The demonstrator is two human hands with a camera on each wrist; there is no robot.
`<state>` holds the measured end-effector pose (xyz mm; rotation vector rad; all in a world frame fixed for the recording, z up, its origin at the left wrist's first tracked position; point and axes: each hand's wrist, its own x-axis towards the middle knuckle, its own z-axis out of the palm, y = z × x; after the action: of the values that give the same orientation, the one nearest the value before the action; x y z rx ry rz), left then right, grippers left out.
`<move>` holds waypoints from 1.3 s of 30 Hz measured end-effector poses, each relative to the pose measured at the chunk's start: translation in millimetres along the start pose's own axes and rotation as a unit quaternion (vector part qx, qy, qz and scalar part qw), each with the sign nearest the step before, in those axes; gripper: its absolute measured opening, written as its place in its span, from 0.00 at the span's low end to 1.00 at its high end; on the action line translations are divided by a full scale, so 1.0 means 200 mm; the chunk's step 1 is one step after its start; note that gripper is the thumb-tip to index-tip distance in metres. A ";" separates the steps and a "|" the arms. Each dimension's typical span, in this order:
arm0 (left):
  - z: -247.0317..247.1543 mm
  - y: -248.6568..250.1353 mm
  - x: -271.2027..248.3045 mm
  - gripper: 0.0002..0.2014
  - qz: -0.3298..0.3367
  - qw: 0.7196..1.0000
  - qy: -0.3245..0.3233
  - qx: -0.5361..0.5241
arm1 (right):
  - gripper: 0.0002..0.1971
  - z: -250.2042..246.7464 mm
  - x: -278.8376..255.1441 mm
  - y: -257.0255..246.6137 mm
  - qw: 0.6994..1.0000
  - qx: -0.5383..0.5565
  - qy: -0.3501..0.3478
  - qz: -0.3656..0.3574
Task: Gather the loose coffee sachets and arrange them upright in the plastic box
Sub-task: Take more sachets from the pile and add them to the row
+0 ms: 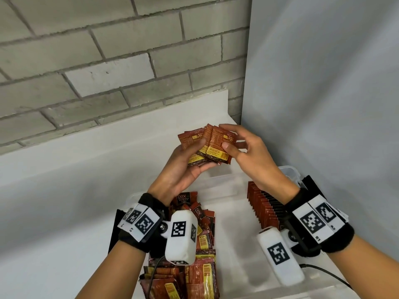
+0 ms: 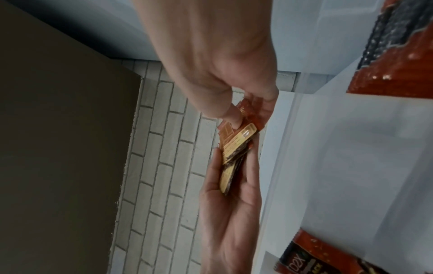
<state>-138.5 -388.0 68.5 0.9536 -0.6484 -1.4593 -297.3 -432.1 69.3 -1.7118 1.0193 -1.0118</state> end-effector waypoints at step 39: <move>-0.02 0.01 0.03 0.17 0.012 1.000 -0.012 -0.009 | 0.14 0.00 0.03 -0.02 0.969 0.196 0.026 0.148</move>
<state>-133.1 -392.6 67.2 0.9126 -0.6604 -1.4551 -295.4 -436.1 75.1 -1.1784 0.9953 -0.9891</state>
